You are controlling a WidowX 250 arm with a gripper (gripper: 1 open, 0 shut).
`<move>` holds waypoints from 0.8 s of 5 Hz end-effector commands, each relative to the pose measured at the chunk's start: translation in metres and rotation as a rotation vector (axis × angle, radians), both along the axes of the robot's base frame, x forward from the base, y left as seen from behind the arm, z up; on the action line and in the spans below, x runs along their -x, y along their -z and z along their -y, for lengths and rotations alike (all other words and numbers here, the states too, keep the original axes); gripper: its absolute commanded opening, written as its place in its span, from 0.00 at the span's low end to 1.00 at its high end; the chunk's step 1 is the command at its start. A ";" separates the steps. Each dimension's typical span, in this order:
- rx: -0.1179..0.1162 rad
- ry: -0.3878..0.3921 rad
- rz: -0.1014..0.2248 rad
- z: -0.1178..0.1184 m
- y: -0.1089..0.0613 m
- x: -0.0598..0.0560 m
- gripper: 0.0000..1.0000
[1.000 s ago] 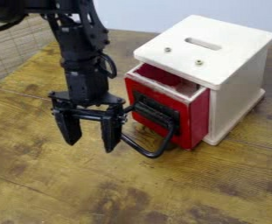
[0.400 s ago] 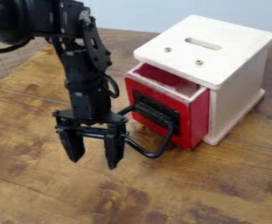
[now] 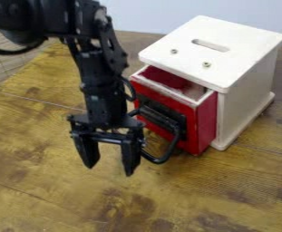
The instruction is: Close the drawer
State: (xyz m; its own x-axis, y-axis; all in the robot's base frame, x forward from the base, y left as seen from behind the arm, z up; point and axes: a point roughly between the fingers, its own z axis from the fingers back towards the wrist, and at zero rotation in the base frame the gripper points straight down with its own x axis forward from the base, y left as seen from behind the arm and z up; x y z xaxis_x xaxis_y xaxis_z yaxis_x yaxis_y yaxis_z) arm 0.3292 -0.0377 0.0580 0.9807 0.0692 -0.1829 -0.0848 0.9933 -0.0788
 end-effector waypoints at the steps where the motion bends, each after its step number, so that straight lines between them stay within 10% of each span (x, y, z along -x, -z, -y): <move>1: 0.009 -0.022 0.062 0.010 0.001 -0.009 1.00; 4: 0.017 -0.036 0.085 0.024 -0.007 -0.043 1.00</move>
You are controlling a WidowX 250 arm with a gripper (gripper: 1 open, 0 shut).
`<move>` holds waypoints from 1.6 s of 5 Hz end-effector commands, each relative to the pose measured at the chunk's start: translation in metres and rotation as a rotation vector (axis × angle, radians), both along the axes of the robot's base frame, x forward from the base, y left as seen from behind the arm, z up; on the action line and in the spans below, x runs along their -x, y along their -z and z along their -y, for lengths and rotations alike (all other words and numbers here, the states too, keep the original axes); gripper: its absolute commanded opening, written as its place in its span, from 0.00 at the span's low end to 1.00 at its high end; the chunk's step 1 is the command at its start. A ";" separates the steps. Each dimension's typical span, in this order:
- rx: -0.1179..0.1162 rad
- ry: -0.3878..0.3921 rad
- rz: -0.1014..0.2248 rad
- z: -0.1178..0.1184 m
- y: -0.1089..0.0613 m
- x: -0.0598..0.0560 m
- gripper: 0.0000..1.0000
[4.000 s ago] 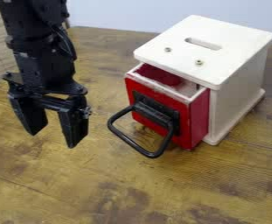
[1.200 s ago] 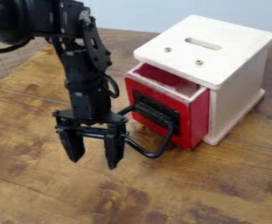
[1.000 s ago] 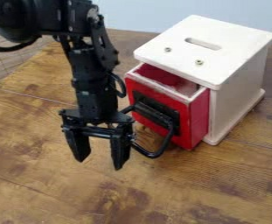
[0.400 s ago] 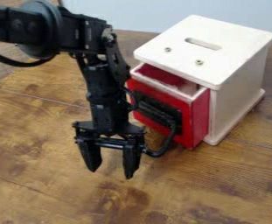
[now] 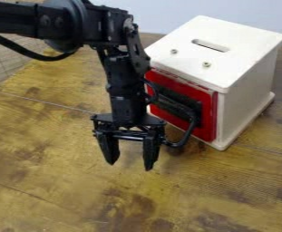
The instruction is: Close the drawer
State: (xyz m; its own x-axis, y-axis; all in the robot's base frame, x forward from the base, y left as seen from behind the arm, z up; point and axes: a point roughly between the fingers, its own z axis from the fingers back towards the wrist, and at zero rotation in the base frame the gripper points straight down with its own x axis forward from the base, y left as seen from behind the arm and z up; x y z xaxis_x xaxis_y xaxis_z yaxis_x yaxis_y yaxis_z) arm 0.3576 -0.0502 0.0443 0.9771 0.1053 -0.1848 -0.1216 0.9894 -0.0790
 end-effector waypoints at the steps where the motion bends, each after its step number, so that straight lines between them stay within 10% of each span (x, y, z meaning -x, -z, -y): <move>1: 0.015 -0.004 0.091 0.008 -0.024 -0.013 1.00; 8: 0.016 0.132 0.107 0.007 -0.039 -0.009 1.00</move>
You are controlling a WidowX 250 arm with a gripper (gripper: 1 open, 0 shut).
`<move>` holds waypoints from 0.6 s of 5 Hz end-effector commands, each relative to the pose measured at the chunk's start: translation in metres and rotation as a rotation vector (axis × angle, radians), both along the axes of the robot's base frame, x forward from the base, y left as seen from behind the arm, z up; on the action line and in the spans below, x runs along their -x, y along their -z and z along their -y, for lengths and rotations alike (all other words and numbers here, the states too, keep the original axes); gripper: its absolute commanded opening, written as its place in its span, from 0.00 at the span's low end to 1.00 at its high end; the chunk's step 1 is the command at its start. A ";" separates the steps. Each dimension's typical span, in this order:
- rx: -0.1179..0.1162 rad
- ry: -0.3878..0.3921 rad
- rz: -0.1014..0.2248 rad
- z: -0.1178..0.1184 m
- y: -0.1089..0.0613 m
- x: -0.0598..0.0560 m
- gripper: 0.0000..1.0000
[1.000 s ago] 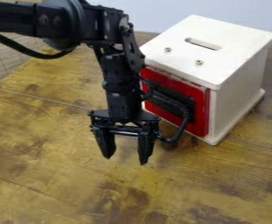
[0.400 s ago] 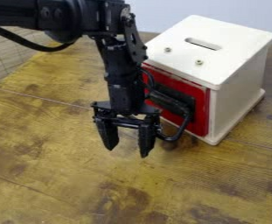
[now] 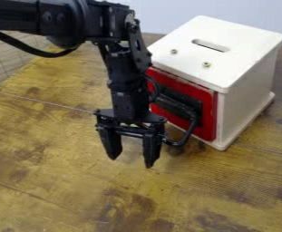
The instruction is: Close the drawer
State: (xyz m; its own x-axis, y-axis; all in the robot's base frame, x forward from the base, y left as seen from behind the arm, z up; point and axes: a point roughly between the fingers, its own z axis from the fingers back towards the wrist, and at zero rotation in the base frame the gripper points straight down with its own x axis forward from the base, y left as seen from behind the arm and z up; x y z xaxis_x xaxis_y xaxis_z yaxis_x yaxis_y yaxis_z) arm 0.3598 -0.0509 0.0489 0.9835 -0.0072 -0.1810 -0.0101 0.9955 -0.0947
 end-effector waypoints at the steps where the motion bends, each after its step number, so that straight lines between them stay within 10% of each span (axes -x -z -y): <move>1: 0.007 0.055 0.103 0.012 -0.037 -0.006 1.00; 3: 0.007 0.150 0.113 0.000 -0.054 -0.001 1.00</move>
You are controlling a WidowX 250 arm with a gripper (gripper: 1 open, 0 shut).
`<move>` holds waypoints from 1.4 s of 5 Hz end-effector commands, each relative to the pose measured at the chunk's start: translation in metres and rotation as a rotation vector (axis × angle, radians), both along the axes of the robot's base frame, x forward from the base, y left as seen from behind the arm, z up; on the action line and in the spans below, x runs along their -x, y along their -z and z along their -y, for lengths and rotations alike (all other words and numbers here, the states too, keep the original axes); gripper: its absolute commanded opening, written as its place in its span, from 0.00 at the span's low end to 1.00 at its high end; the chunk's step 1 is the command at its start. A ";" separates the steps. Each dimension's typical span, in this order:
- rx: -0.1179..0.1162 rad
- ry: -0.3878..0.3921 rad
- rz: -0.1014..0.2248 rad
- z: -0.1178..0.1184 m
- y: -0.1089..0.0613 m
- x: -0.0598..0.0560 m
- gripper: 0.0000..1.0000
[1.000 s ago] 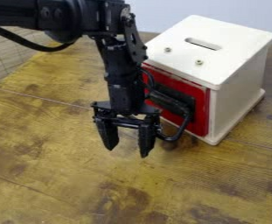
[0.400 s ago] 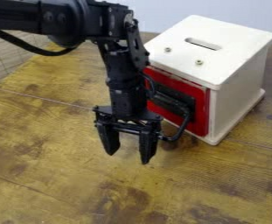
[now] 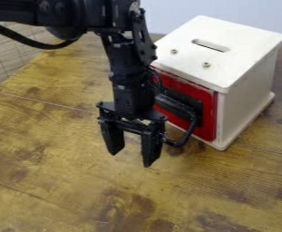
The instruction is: Close the drawer
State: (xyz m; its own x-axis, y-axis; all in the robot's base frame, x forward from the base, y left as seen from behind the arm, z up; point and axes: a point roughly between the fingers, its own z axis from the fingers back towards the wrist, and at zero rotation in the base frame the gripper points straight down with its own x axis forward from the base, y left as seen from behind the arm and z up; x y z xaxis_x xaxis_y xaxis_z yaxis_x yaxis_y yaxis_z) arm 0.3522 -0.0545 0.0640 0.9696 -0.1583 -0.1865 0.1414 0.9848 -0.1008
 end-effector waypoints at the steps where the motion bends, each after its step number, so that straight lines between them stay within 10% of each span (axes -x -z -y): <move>1: 0.009 0.012 0.124 -0.013 -0.039 -0.011 1.00; 4: 0.001 -0.075 0.155 -0.058 -0.020 -0.019 1.00; 7: 0.011 -0.091 0.186 -0.050 -0.013 -0.022 1.00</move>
State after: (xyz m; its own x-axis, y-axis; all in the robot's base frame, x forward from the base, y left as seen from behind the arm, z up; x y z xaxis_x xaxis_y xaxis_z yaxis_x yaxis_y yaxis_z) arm 0.3702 -0.0026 0.0535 0.9953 -0.0636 -0.0727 0.0565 0.9939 -0.0951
